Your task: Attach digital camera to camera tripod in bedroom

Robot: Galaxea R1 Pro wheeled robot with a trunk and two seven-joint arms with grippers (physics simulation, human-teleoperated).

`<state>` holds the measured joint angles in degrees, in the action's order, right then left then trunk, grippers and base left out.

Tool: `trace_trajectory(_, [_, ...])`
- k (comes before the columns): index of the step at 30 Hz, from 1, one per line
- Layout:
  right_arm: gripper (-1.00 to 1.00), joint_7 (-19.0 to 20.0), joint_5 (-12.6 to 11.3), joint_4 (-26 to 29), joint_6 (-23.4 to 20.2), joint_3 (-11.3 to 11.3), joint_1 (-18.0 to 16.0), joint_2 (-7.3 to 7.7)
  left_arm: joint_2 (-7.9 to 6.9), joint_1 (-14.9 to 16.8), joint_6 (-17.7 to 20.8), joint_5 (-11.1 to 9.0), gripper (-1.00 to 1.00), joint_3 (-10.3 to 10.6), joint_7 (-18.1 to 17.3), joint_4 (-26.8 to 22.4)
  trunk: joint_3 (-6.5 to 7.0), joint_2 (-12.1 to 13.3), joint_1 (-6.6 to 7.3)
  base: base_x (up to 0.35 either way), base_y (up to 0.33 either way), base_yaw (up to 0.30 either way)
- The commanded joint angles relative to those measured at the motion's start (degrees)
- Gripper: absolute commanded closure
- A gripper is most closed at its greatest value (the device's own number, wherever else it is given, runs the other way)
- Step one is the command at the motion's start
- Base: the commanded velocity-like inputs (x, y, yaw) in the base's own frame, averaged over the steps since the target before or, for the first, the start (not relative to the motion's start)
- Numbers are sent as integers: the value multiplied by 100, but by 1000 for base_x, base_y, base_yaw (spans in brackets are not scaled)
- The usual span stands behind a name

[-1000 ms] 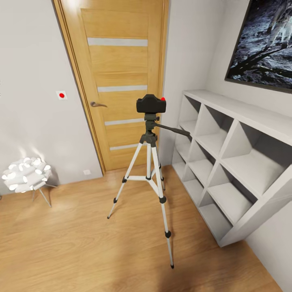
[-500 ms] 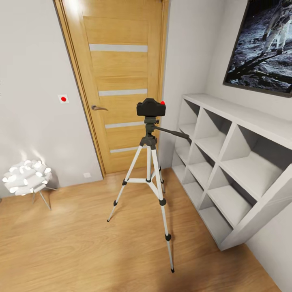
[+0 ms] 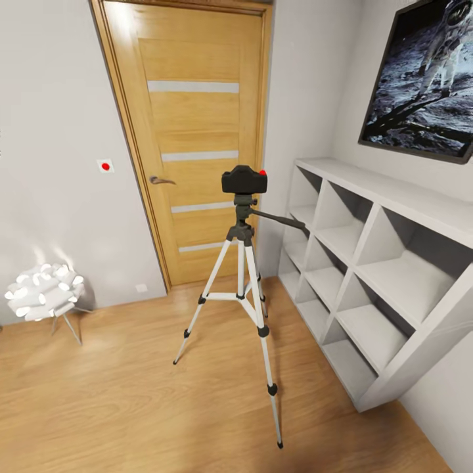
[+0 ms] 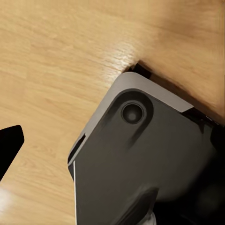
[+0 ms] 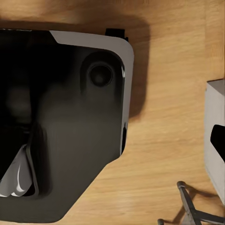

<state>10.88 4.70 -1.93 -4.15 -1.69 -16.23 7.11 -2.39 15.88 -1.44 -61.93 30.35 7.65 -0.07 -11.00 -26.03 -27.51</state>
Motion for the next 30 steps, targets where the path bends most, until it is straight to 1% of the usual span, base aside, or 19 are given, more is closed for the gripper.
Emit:
trace_trajectory(1, [-100, 15, 49, -6, 9, -21, -5, 2, 1, 3, -34, -46, -100, 48, 18, -1, 0, -9, -3, 0, 0, 0])
trace_trajectory(9, [-100, -76, 49, -8, 216, -24, 4, 1, -2, 3, -248, -61, -100, 46, 41, 6, 74, -9, -3, 0, 0, 0])
trace_trajectory(17, [-100, -259, 49, -9, 424, -24, 6, -4, 0, 3, -224, -62, -100, 48, 42, 7, 148, -9, -3, 0, 0, 0])
trace_trajectory(21, [-100, -311, 42, -9, 455, -24, 6, -11, 1, 3, -34, -46, -100, 49, 23, 6, 185, -9, -3, 0, 0, 0])
trace_trajectory(26, [-100, -334, 23, -9, 464, -24, 6, -15, 2, 3, 467, -4, -100, 64, 9, -10, 231, -9, -3, 0, 0, 0])
trace_trajectory(30, [-100, -338, 20, -9, 468, -24, 6, -21, 0, 3, 589, 8, -100, 71, 8, -12, 268, -9, -3, 0, 0, 0])
